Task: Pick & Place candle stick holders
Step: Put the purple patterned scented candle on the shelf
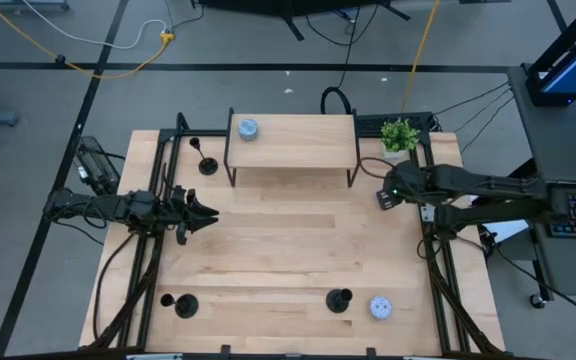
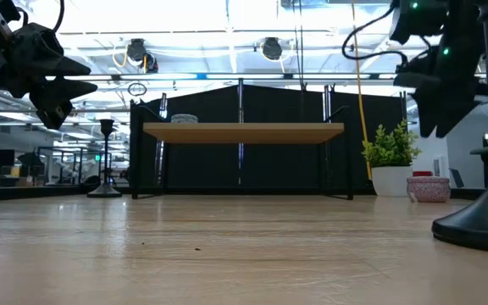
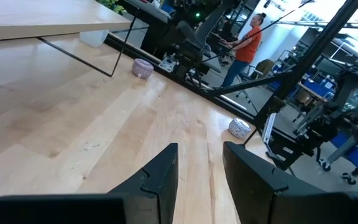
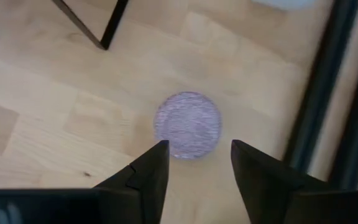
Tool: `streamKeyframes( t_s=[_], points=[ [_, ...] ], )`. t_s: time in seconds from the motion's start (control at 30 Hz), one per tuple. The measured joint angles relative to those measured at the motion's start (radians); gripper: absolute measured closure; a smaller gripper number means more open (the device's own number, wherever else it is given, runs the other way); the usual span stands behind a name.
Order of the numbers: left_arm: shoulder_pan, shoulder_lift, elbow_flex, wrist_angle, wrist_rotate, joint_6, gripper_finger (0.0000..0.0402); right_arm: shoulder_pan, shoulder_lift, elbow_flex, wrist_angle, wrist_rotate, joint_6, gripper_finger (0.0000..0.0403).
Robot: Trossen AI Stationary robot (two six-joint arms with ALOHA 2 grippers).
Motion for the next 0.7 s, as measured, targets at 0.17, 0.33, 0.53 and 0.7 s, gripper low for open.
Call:
streamKeyframes(
  t_s=[0.17, 0.33, 0.53, 0.7],
  points=[
    [0.0, 0.0, 0.0, -0.001, 0.031, -0.001, 0.027, -0.062, 0.0, -0.045, 0.05, -0.003, -0.014, 0.0176],
    [0.0, 0.0, -0.001, -0.001, 0.05, -0.003, 0.027, -0.134, 0.0, -0.078, 0.073, -0.002, -0.014, 0.012],
    [0.0, 0.0, -0.001, -0.001, 0.05, -0.005, 0.027, -0.216, 0.008, -0.113, 0.21, -0.086, -0.025, 0.0073],
    [0.0, 0.0, -0.001, -0.001, 0.05, -0.014, 0.027, -0.252, 0.024, -0.14, 0.294, -0.116, -0.048, 0.0061]
  ],
)
